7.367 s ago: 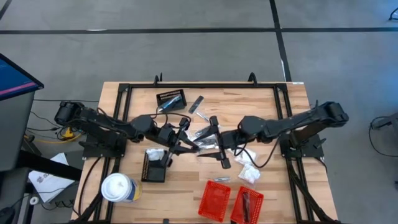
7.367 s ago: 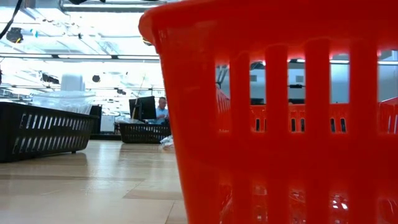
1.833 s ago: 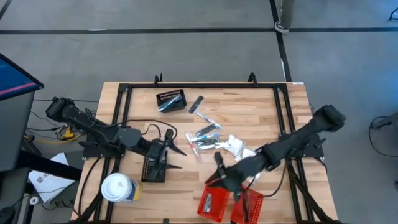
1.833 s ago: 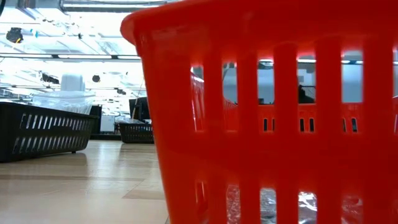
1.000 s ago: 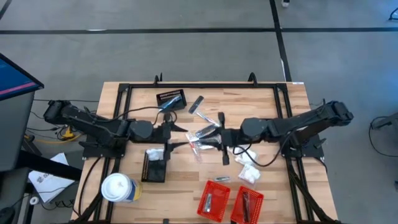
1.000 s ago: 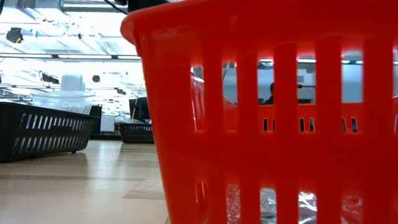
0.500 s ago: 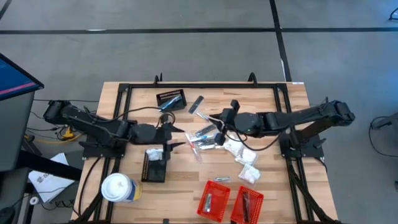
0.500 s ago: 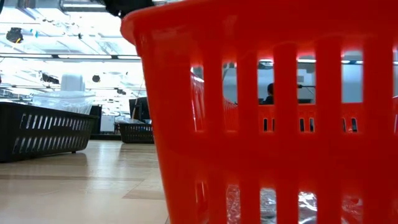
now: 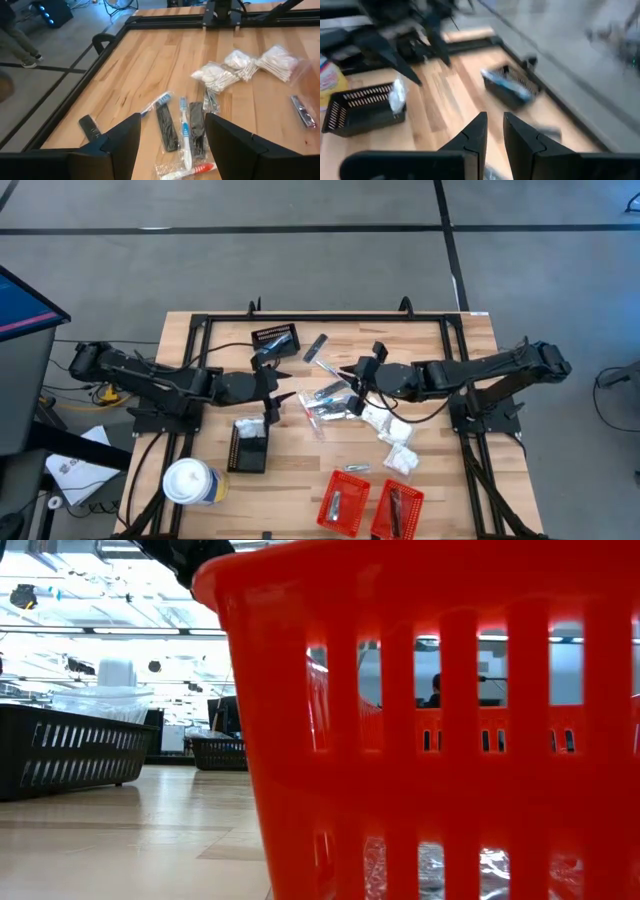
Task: Pick & Place Travel size toiletries
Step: Put the cotton pack into the bottom black bin
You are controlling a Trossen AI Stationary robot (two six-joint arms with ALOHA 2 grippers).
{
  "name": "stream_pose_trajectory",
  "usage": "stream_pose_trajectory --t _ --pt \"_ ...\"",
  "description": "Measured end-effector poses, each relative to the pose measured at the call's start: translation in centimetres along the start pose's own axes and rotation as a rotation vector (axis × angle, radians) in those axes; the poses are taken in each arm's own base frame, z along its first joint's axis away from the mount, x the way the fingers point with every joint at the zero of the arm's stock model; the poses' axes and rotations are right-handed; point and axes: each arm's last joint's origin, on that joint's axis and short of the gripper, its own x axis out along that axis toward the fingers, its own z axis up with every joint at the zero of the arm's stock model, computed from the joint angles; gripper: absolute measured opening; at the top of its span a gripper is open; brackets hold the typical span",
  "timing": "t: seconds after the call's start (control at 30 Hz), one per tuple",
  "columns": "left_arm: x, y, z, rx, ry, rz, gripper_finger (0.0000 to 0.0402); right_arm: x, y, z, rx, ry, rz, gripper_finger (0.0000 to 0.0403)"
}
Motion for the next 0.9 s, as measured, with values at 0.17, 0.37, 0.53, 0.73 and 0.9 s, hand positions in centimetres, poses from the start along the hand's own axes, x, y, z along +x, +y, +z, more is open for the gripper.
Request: stream_pose_trajectory --t 0.17,0.37,0.53,0.73,0.9 --pt "-0.1 -0.1 0.0 -0.007 -0.004 -0.011 0.0214 0.4 -3.7 -1.9 0.191 0.206 -0.203 0.0056" --pt "-0.1 -0.3 0.1 -0.008 -0.012 -0.017 0.0214 0.4 -6.3 -5.0 0.334 0.443 -0.409 0.0056" --pt "-0.1 -0.3 0.3 -0.014 -0.026 -0.018 0.0214 0.9 -7.1 -7.0 0.395 0.565 -0.393 0.0056" --pt "0.3 -0.5 0.4 -0.015 -0.037 -0.017 0.0214 1.8 -7.3 -7.9 0.394 0.600 -0.287 0.0056" --pt "0.7 -0.7 0.2 -0.009 -0.030 -0.015 0.0214 2.3 -7.3 -8.6 0.428 0.658 -0.163 0.0056"
